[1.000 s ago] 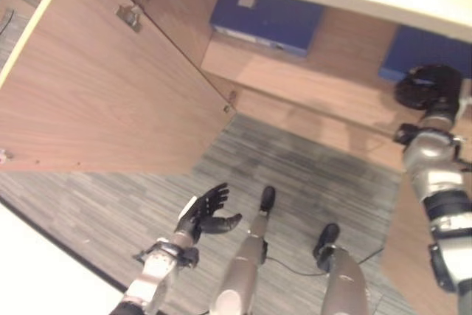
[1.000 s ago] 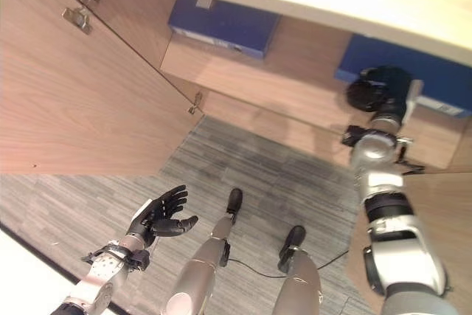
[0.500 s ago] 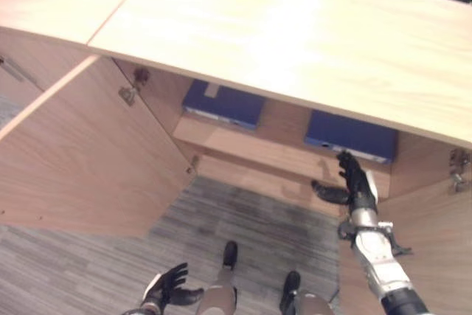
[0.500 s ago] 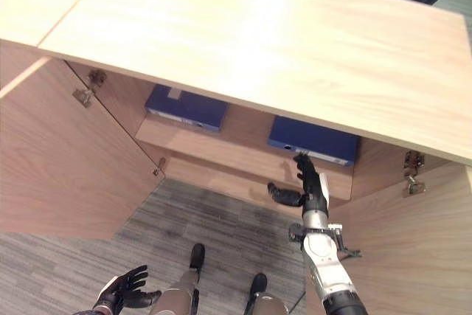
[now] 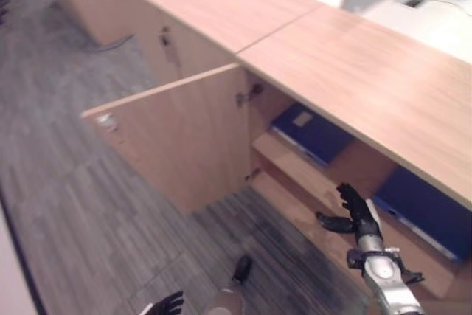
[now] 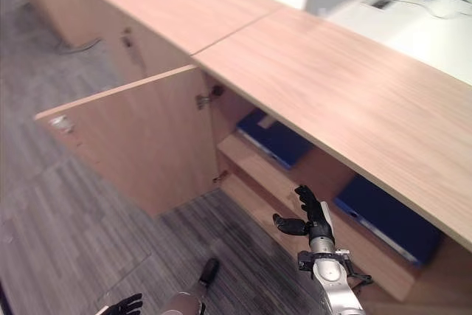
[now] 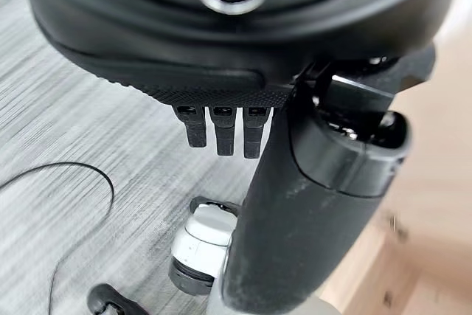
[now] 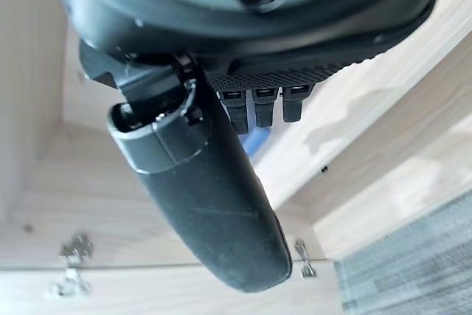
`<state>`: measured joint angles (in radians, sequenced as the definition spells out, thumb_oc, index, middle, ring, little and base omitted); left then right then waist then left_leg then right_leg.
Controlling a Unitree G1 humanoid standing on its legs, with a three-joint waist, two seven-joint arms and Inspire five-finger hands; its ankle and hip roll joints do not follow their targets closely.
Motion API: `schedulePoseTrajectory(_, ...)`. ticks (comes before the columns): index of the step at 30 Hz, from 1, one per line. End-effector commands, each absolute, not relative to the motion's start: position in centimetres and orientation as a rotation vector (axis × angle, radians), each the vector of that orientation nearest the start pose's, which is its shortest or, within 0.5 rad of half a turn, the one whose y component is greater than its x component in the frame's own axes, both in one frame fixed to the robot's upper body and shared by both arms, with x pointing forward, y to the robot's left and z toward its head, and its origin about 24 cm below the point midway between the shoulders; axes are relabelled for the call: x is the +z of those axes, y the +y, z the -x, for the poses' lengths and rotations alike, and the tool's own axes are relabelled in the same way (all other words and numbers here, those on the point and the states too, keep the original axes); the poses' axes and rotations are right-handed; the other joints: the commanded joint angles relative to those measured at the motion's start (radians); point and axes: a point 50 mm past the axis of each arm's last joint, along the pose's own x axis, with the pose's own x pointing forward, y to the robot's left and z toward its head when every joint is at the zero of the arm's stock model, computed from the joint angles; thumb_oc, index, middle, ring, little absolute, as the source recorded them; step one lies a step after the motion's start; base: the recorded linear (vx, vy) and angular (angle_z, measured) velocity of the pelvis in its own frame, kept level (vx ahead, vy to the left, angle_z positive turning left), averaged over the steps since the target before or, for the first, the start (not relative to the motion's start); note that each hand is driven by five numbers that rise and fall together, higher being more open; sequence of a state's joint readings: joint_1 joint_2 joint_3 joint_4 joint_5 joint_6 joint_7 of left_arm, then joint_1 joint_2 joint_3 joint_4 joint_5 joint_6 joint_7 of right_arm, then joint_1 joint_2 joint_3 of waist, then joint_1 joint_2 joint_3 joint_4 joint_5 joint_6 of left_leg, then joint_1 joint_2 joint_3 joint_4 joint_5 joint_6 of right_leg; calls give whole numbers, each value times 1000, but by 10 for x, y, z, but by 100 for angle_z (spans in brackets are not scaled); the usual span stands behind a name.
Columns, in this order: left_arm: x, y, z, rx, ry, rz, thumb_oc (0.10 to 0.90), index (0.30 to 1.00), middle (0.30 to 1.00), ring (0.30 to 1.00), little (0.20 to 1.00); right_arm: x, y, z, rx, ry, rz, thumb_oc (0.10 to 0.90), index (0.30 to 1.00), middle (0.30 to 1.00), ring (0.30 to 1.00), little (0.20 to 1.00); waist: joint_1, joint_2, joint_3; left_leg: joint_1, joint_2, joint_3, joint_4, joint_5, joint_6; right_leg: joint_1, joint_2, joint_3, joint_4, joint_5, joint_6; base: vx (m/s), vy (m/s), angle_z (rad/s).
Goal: Put the empty folder in the office cabinet
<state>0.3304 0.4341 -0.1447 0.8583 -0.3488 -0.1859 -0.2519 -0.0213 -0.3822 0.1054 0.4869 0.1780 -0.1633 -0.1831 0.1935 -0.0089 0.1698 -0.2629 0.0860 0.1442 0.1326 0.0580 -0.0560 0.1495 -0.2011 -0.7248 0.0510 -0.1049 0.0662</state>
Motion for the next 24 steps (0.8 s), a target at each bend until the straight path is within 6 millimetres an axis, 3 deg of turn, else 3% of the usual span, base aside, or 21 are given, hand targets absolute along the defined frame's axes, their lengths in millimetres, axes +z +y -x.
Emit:
schedulePoseTrajectory(1, -92, 313, -92, 59, 759, -78, 800, 900, 900, 900, 900, 9, -254, -253, -217, 106, 279, 800, 900, 900, 900, 900, -35, -3, 7, 148, 66, -28, 1, -59, -68, -80, -28, 100, 57, 34, 86, 108, 172, 22)
schedulePoseTrajectory(2, -70, 259, -175, -37, 495, -48, 800, 900, 900, 900, 900, -2, -235, -254, -179, 143, 260, 800, 900, 900, 900, 900, -65, -11, -14, 165, 61, -12, -26, -66, -67, -79, -29, 108, 58, 41, 92, 190, 146, 40)
schedulePoseTrajectory(3, -64, 258, -197, 18, 456, -42, 800, 900, 900, 900, 900, -12, -226, -252, -162, 187, 235, 800, 900, 900, 900, 900, -79, -20, -32, 173, 56, -5, -31, -71, -62, -71, -29, 117, 58, 45, 93, 240, 156, 56)
schedulePoseTrajectory(4, -71, 252, -209, 109, 481, -66, 800, 900, 900, 900, 900, -14, -219, -257, -128, 203, 242, 800, 900, 900, 900, 900, -98, -27, -41, 188, 51, 9, -41, -75, -55, -63, -35, 128, 63, 45, 96, 186, 172, 48)
schedulePoseTrajectory(5, -86, 271, -182, 153, 578, -82, 800, 900, 900, 900, 900, -17, -221, -253, -133, 217, 249, 800, 900, 900, 900, 900, -97, -29, -47, 201, 43, 17, -46, -83, -45, -56, -45, 133, 78, 42, 99, 143, 205, 10)
schedulePoseTrajectory(6, -70, 275, -181, 154, 483, -40, 800, 900, 900, 900, 900, -17, -230, -250, -158, 224, 279, 800, 900, 900, 900, 900, -82, -31, -49, 206, 30, 14, -50, -93, -33, -56, -65, 126, 116, 43, 106, 81, 143, -20)
schedulePoseTrajectory(7, -70, 275, -181, 154, 484, -40, 800, 900, 900, 900, 900, -17, -230, -250, -158, 225, 279, 800, 900, 900, 900, 900, -82, -31, -50, 206, 30, 14, -50, -93, -32, -57, -66, 126, 117, 43, 107, 86, 192, -32)
schedulePoseTrajectory(8, -61, 273, -175, 126, 435, -35, 800, 900, 900, 900, 900, -21, -234, -248, -175, 247, 297, 800, 900, 900, 900, 900, -68, -27, -44, 224, 9, 9, -59, -108, -5, -81, -114, 126, 220, 69, 127, 71, 152, -7)
schedulePoseTrajectory(9, -59, 276, -175, 131, 431, -47, 800, 900, 900, 900, 900, -23, -232, -248, -175, 255, 288, 800, 900, 900, 900, 900, -73, -28, -34, 235, 0, 4, -64, -110, 4, -107, -136, 154, 272, 110, 149, 70, 152, 12)
schedulePoseTrajectory(10, -59, 276, -175, 131, 431, -48, 800, 900, 900, 900, 900, -23, -232, -248, -175, 255, 288, 800, 900, 900, 900, 900, -72, -29, -34, 235, 0, 4, -64, -110, 4, -107, -136, 154, 273, 110, 149, 23, 53, 35)
schedulePoseTrajectory(11, -58, 278, -177, 139, 428, -61, 800, 900, 900, 900, 900, -24, -229, -247, -175, 258, 273, 800, 900, 900, 900, 900, -83, -24, -26, 238, -1, -12, -74, -99, 9, -137, -137, 205, 304, 140, 164, 33, 21, 37)
schedulePoseTrajectory(12, -56, 276, -184, 127, 410, -84, 800, 900, 900, 900, 900, -29, -227, -242, -181, 270, 247, 800, 900, 900, 900, 900, -104, -16, -27, 247, -7, -58, -114, -84, 6, -172, -87, 337, 282, 105, 166, 80, 28, 51)
schedulePoseTrajectory(14, -51, 269, -194, 92, 380, -106, 800, 900, 900, 900, 900, -35, -230, -235, -197, 294, 240, 800, 900, 900, 900, 900, -132, -6, -30, 254, -18, -131, -152, -65, -2, -188, -13, 461, 216, 30, 142, 132, -27, 64)
schedulePoseTrajectory(15, -45, 265, -201, 75, 348, -128, 800, 900, 900, 900, 900, -35, -232, -232, -195, 297, 244, 800, 900, 900, 900, 900, -147, -13, -28, 254, -36, -172, -169, -57, -8, -179, 16, 523, 118, 32, 130, 98, -53, 128)
schedulePoseTrajectory(20, -43, 256, -203, 56, 323, -120, 800, 900, 900, 900, 900, -52, -234, -219, -200, 377, 228, 800, 900, 900, 900, 900, -148, -20, -62, 280, -43, -198, -197, -60, -15, -92, 28, 529, -20, 70, 128, 87, -82, 111)
schedulePoseTrajectory(24, -42, 254, -200, 62, 311, -88, 800, 900, 900, 900, 900, -56, -234, -213, -188, 397, 239, 800, 900, 900, 900, 900, -144, -18, -71, 299, -37, -203, -201, -63, -18, -56, 30, 523, -61, 77, 124, 63, -46, 8)
